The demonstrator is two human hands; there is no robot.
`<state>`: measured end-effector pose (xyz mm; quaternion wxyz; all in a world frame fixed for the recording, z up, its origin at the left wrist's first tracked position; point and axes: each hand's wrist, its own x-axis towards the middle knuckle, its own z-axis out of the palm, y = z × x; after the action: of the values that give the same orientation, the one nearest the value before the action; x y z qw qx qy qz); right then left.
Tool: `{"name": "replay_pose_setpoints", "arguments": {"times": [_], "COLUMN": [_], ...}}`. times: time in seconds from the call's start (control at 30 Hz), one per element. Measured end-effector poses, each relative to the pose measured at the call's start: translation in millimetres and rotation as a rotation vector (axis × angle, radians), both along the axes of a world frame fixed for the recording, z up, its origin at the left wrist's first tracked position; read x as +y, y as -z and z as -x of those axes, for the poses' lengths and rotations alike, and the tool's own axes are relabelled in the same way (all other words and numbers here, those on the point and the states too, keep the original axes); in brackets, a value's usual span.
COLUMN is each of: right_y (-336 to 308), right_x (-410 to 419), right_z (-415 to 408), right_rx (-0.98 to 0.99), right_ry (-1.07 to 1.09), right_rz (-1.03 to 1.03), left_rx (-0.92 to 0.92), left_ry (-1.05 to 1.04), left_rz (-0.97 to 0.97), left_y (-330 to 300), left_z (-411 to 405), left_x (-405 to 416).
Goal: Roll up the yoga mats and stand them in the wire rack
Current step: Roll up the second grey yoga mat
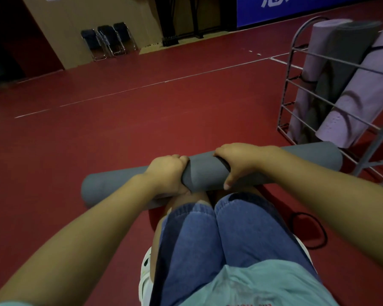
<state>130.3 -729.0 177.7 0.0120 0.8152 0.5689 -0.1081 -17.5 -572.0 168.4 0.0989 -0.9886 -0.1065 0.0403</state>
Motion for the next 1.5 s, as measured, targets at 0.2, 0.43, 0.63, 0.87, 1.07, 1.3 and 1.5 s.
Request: {"name": "replay_pose_setpoints", "arguments": {"times": [0.2, 0.43, 0.63, 0.87, 1.07, 1.3, 1.5], "right_y": [-3, -71, -78, -18, -19, -40, -12], "right_x": [0, -28, -69, -70, -52, -49, -54], "right_z": [1, 4, 36, 43, 25, 39, 63], "right_rx": [-0.073, -0.080, -0.008, 0.173, 0.285, 0.111, 0.064], "right_ry": [0.004, -0.060, -0.114, -0.111, -0.042, -0.001, 0.007], "right_rz": [-0.094, -0.136, -0.104, 0.049, 0.189, 0.028, -0.128], "left_rx": [0.042, 0.016, 0.065, 0.271, 0.381, 0.478, 0.578], "left_ry": [0.037, 0.122, 0.209, 0.137, 0.007, -0.118, -0.134], "left_rz": [-0.027, -0.097, -0.109, 0.083, 0.455, 0.695, 0.746], "left_y": [-24, -97, -110, -45, -38, -32, -35], "left_z": [-7, 6, 50, 54, 30, 4, -6], "left_x": [12, -12, -54, -59, -38, -7, -2]}}
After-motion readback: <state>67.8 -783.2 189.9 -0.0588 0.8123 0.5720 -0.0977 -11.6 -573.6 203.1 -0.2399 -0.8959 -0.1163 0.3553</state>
